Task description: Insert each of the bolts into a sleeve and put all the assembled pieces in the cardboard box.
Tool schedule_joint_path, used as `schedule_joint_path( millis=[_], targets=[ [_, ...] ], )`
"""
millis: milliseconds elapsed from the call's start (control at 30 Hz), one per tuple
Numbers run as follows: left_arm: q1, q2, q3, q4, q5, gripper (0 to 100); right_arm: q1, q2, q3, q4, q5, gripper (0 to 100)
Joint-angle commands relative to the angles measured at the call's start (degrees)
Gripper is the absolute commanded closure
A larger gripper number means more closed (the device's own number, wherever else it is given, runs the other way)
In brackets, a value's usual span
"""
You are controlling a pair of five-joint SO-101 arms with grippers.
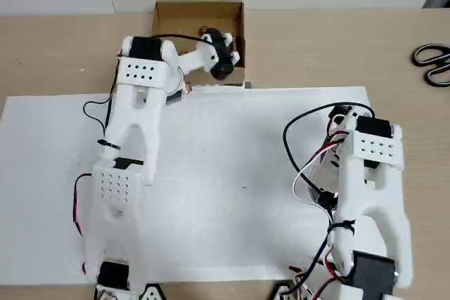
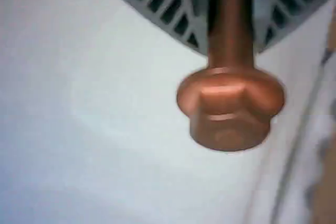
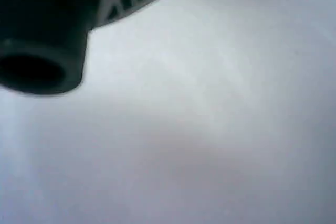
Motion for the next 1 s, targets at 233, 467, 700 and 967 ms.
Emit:
schedule_joint_path(
  millis=[233,467,700,967],
  targets=[
    [0.6,-2.2,-11.8,1.2,14.2,99,-2.9,-2.2,-3.8,0.5,-0.4,99.5],
    [1.1,-20.7,-0.7,1.3,15.7,99,-12.5,-2.3,-16.8,8.1,-0.4,99.5],
    [1.9,-46.2,26.3,1.2,23.1,99,-17.2,-10.2,-20.4,8.2,-0.4,99.5],
    [1.8,-68.0,50.6,1.1,35.6,99,-22.0,-20.4,-20.0,7.7,-0.6,99.5]
  ],
)
